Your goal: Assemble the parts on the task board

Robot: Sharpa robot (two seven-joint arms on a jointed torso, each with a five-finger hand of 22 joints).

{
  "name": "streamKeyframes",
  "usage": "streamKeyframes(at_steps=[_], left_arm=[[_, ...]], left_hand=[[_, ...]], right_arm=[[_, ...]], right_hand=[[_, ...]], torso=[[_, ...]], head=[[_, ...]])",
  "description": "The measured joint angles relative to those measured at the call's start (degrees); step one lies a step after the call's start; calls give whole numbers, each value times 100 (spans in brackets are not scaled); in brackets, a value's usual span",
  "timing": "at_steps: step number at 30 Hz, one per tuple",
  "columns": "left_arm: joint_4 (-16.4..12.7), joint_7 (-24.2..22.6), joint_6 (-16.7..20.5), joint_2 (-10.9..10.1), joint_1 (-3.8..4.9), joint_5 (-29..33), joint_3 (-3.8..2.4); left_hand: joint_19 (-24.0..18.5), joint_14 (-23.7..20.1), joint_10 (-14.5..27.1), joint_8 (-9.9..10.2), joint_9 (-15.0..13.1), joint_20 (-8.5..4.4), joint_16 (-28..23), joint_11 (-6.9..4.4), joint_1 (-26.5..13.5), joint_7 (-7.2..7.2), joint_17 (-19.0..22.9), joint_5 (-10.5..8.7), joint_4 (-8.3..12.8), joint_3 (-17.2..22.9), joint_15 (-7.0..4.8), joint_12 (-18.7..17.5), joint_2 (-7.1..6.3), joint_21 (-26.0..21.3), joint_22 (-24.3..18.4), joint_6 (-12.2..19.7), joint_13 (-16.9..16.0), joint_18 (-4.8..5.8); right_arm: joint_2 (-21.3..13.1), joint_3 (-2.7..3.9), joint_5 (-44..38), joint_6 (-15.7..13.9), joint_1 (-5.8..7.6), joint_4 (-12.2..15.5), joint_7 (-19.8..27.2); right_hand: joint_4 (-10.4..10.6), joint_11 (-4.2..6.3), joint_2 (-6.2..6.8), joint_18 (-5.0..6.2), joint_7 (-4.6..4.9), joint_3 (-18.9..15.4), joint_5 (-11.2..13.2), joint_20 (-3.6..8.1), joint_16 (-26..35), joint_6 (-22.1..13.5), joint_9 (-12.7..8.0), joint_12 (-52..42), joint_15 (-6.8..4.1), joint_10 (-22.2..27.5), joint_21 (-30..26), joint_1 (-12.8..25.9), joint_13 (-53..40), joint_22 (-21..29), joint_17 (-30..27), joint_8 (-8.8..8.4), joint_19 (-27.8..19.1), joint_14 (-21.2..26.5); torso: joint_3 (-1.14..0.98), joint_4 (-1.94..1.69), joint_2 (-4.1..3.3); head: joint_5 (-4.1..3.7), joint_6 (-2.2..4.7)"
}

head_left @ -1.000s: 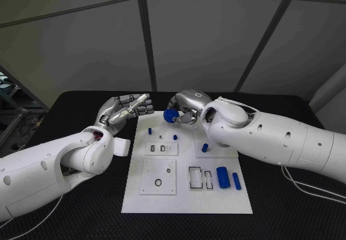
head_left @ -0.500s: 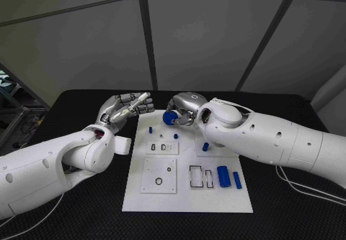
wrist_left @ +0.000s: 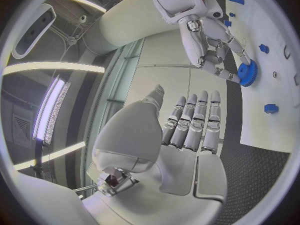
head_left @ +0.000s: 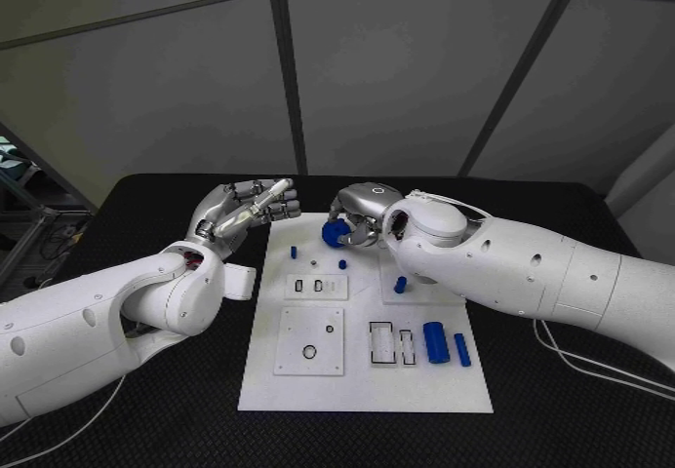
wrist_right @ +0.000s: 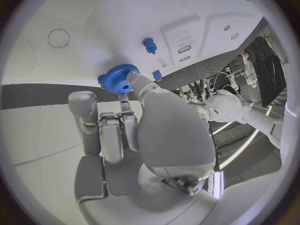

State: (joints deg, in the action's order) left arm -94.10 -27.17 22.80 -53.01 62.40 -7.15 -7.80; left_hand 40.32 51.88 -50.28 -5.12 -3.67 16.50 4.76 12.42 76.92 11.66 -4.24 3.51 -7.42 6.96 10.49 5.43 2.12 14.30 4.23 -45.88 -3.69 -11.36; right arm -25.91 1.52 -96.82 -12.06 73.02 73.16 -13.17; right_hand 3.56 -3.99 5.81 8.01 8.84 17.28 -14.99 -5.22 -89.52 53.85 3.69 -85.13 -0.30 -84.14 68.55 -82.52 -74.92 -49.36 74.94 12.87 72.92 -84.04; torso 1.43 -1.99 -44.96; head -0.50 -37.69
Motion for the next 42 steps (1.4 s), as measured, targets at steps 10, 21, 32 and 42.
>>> streamKeyframes(at_steps=[10, 21, 32, 42], left_arm=[[-8, 1, 2, 1, 2, 0, -1], [-14, 4, 3, -15, 2, 0, -2], [-15, 5, 2, -28, 2, 0, -2], [-10, 6, 3, -32, 3, 0, -3]], left_hand=[[-1, 0, 0, 0, 0, -1, -10, 0, 0, 0, 0, 0, 0, 0, 0, 0, 0, -19, -2, 0, 0, -13], [0, 0, 0, 0, 0, -1, -10, 0, 0, 0, 5, 0, 0, 0, 0, 0, 0, -19, -1, 0, 0, 376], [0, -16, 0, 0, 0, -1, -10, 0, 0, 0, 5, 0, 0, 0, 16, -3, 0, -19, -6, 0, 0, 339], [0, -17, 0, 0, 0, -1, -10, 0, 0, 1, 4, 0, 0, 0, 16, -23, 0, -19, -6, 0, 0, 157]], right_arm=[[38, 6, -17, 66, 23, -78, 14], [61, -1, -31, 153, 34, -110, 37], [52, -12, -41, 203, 43, -106, 45], [21, -23, -41, 230, 32, -63, 61]], right_hand=[[-20, 0, 30, 0, -4, 20, -2, 0, 0, -4, 0, 0, 0, 0, 0, 31, 0, -7, 1, -29, 0, 0], [-52, 0, 37, 0, 49, 136, 94, -21, 0, -220, 8, 25, 0, 0, 38, 231, 0, -30, 0, -264, 20, 0], [-70, -1, 92, 0, 65, 145, 117, -21, 0, -341, 2, 84, 0, 0, 39, 240, 0, -37, -1, -329, 20, 0], [-139, 0, 126, 1, 48, 153, 182, -21, 0, -569, -4, 112, 0, 0, 39, 276, 0, -30, -1, -474, 20, 0]], torso=[[-1, 5, 0], [-1, 2, 0], [-3, 2, 0], [-2, -1, 0]], head=[[-9, -16], [-10, -26], [-33, -39], [-30, -44]])
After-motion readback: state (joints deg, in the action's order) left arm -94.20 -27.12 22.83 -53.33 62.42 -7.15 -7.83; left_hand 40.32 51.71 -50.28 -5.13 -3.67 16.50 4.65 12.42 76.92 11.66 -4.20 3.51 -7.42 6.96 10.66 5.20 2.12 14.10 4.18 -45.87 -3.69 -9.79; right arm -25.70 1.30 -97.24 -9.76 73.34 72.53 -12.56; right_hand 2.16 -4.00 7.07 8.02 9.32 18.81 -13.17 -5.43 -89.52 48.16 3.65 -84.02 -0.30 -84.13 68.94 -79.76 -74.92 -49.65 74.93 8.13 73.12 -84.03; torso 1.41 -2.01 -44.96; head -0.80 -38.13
